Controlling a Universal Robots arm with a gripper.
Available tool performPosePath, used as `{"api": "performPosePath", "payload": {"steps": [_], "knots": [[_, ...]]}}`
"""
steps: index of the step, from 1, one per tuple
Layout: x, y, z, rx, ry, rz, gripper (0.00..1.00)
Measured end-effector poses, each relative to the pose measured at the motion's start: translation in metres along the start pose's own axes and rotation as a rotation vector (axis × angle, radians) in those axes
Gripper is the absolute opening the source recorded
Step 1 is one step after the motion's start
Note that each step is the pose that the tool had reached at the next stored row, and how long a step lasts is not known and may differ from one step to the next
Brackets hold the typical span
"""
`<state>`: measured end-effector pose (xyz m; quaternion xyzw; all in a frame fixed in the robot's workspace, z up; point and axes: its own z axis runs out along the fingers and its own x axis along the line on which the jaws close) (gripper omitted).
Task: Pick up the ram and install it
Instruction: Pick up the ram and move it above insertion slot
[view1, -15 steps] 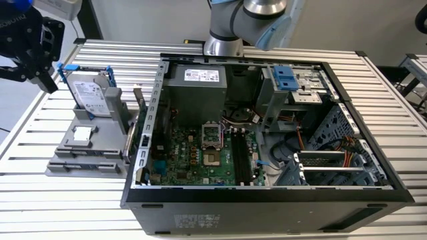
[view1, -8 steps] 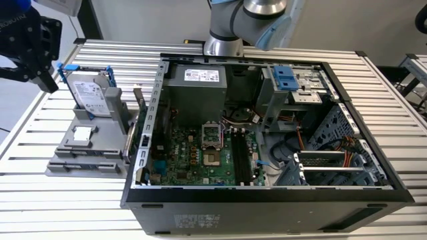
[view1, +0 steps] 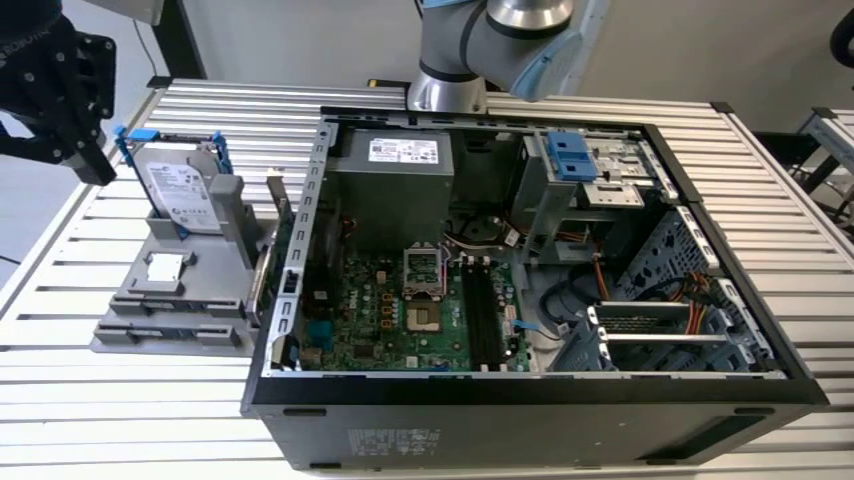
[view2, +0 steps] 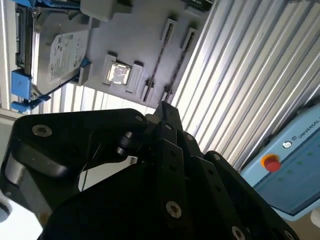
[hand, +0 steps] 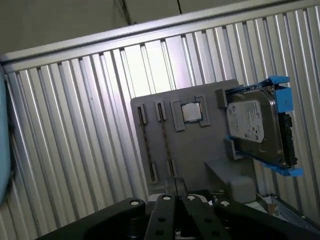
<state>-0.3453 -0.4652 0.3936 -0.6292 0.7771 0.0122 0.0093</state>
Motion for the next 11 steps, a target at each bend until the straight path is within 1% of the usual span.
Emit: {"api": "performPosePath", "payload": {"steps": [11], "knots": [[0.0, 0.0, 0.0, -0.0059, 0.0014, -0.2, 0.0]]}}
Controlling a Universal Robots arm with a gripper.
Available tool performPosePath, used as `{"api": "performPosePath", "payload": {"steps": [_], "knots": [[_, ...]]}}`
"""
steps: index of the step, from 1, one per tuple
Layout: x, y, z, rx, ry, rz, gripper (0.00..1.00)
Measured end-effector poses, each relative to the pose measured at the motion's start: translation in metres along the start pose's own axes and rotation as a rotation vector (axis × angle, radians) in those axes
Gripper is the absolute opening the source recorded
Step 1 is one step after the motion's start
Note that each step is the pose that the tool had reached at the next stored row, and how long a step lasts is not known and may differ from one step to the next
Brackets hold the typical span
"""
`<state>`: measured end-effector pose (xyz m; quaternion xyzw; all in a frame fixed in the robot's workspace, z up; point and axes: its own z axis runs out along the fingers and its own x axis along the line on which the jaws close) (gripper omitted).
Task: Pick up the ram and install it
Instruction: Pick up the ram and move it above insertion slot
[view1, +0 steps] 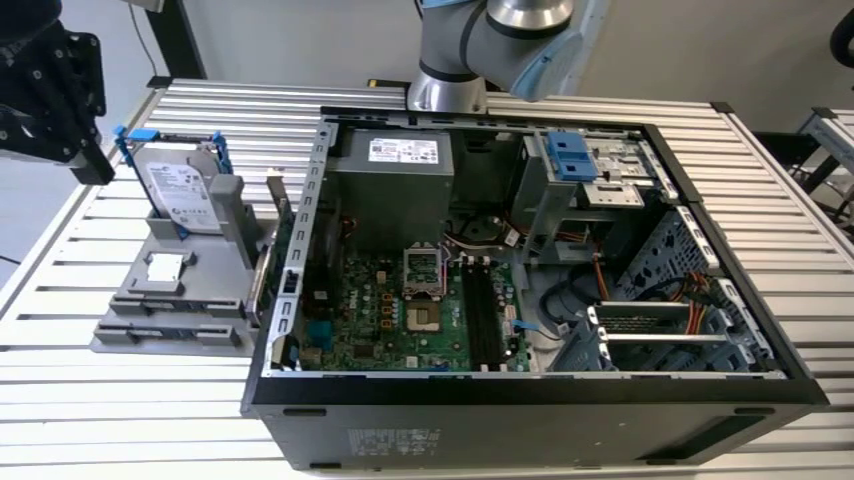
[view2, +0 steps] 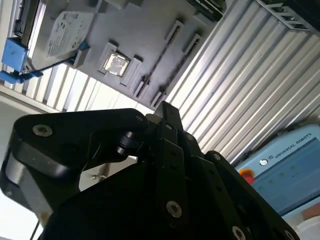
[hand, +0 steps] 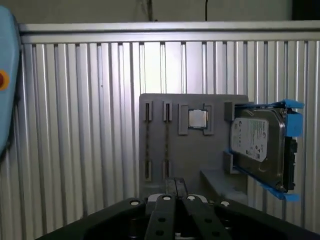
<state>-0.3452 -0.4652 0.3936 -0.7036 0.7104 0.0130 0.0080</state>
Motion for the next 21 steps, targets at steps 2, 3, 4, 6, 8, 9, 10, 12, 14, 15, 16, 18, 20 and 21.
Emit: {"api": "performPosePath", "payload": {"steps": [2, 3, 4, 6, 8, 9, 10, 12, 14, 15, 16, 18, 20, 21], "knots": [[0.0, 0.0, 0.0, -0.0011, 0.0003, -0.036, 0.0], [0.0, 0.0, 0.0, -0.0017, 0.0004, -0.054, 0.0], [0.0, 0.0, 0.0, -0.0022, 0.0005, -0.07, 0.0], [0.0, 0.0001, 0.0, -0.0026, 0.0007, -0.09, 0.0], [0.0, 0.0, 0.0, -0.002, 0.0006, -0.091, 0.0], [0.0, 0.0, 0.0, -0.0018, 0.0007, -0.091, 0.0], [0.0, 0.0, 0.0, -0.0016, 0.0007, -0.091, 0.0], [0.0, 0.0001, 0.0, -0.0011, 0.0007, -0.091, 0.0], [0.0, 0.0001, 0.0, -0.0006, 0.0007, -0.091, 1.0], [0.0, 0.0001, 0.0, -0.0006, 0.0007, -0.091, 1.0], [0.0, 0.0001, 0.0, -0.0006, 0.0007, -0.091, 1.0], [0.0, 0.0001, 0.0, -0.0007, 0.0008, -0.091, 1.0], [0.0001, 0.0001, 0.0, -0.0006, 0.0008, -0.091, 1.0], [0.0001, 0.0001, 0.0, -0.0005, 0.0007, -0.091, 1.0]]}}
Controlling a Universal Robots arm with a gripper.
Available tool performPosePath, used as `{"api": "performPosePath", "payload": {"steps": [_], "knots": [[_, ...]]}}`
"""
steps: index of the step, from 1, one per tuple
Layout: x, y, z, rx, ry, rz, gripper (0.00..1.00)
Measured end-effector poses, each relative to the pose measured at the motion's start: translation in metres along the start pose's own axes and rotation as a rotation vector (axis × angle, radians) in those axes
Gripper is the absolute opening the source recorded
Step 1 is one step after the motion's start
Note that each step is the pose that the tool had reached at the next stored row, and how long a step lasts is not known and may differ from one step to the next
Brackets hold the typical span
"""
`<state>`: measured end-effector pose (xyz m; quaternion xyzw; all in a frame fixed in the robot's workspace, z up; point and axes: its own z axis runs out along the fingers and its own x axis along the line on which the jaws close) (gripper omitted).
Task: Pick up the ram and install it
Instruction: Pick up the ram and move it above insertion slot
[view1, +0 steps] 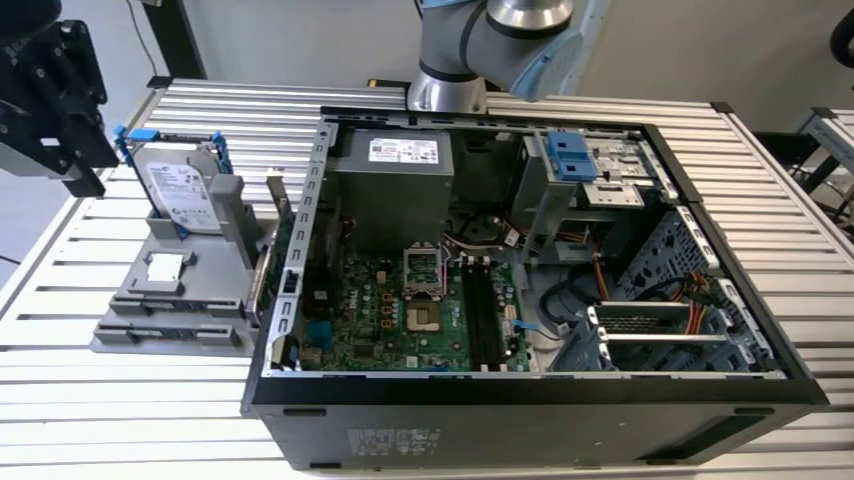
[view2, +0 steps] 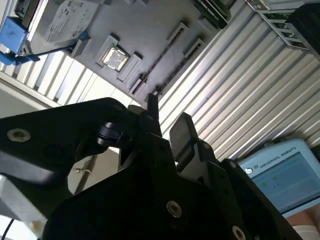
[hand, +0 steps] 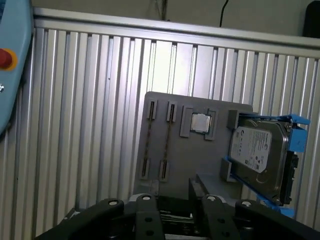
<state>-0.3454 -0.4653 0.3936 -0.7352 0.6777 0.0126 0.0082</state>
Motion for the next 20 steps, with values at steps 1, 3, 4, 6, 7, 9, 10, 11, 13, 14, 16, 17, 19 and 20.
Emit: {"api": "performPosePath", "payload": {"steps": [1, 3, 4, 6, 7, 9, 10, 11, 13, 14, 16, 17, 19, 20], "knots": [[0.0, 0.0, 0.0, 0.0, 0.0, 0.0, 1.0], [0.0001, 0.0, 0.0, -0.0001, 0.0007, 0.0, 1.0], [0.0001, 0.0, 0.0, -0.0002, 0.0008, 0.0, 1.0], [0.001, 0.0, 0.001, 0.0003, 0.0006, 0.009, 1.0], [0.0014, 0.0001, 0.0016, 0.0005, 0.0006, 0.018, 1.0], [0.002, 0.0001, 0.0033, 0.0011, 0.0004, 0.041, 1.0], [0.0027, 0.0001, 0.0044, 0.0014, 0.0004, 0.052, 1.0], [0.0032, 0.0002, 0.005, 0.0015, 0.0005, 0.057, 1.0], [0.0033, 0.0002, 0.0053, 0.0015, 0.0006, 0.059, 1.0], [0.0033, 0.0002, 0.0054, 0.0015, 0.0006, 0.059, 1.0], [0.0033, 0.0003, 0.0054, 0.0015, 0.0006, 0.059, 1.0], [0.0034, 0.0004, 0.0056, 0.0016, 0.0005, 0.059, 1.0], [0.0034, 0.0008, 0.0081, 0.0017, 0.0004, 0.059, 1.0], [0.0035, 0.0009, 0.0098, 0.0016, 0.0005, 0.059, 1.0]]}}
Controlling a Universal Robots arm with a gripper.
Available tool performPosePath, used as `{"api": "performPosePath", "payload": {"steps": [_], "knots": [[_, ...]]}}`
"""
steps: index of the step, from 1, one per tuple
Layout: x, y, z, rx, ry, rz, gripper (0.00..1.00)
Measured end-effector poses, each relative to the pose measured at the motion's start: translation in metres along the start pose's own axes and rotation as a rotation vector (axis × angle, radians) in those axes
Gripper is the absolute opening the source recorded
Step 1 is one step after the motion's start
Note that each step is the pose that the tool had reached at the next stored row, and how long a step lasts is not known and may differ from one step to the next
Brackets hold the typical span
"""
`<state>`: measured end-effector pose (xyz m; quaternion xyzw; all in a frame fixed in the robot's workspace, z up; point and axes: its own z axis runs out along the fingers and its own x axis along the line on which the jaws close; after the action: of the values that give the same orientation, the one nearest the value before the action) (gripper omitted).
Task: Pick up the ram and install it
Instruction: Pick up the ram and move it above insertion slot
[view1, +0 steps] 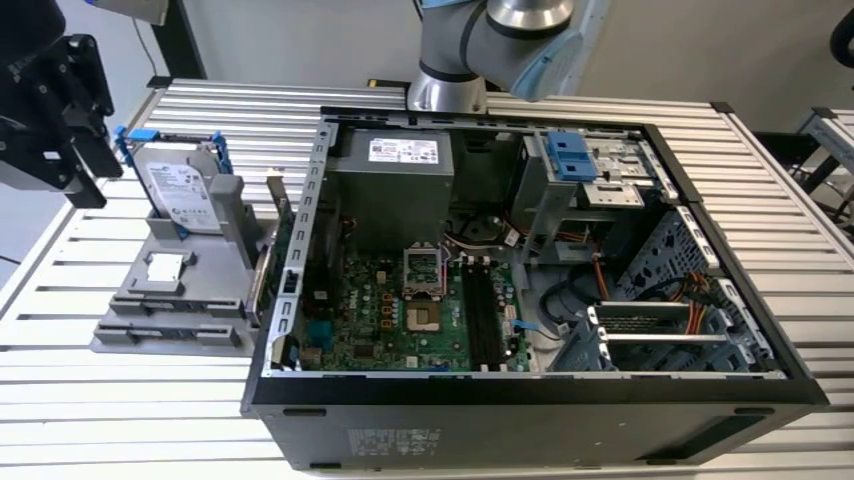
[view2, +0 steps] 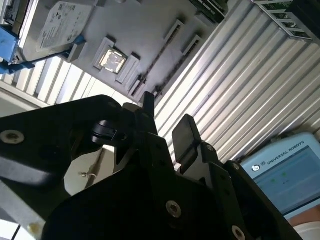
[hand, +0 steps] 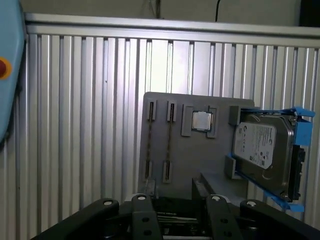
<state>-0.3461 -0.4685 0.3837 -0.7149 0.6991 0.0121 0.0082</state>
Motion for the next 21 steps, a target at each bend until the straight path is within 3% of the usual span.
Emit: {"api": "performPosePath", "payload": {"steps": [10, 12, 16, 21], "knots": [[0.0008, 0.001, 0.0164, -0.0001, -0.0017, 0.0, 1.0], [0.0009, 0.001, 0.0182, -0.0001, -0.0058, 0.001, 1.0], [0.0011, 0.0009, 0.0215, 0.0004, -0.0209, 0.003, 1.0], [0.0035, 0.0017, 0.0302, 0.0005, -0.0214, 0.006, 1.0]]}}
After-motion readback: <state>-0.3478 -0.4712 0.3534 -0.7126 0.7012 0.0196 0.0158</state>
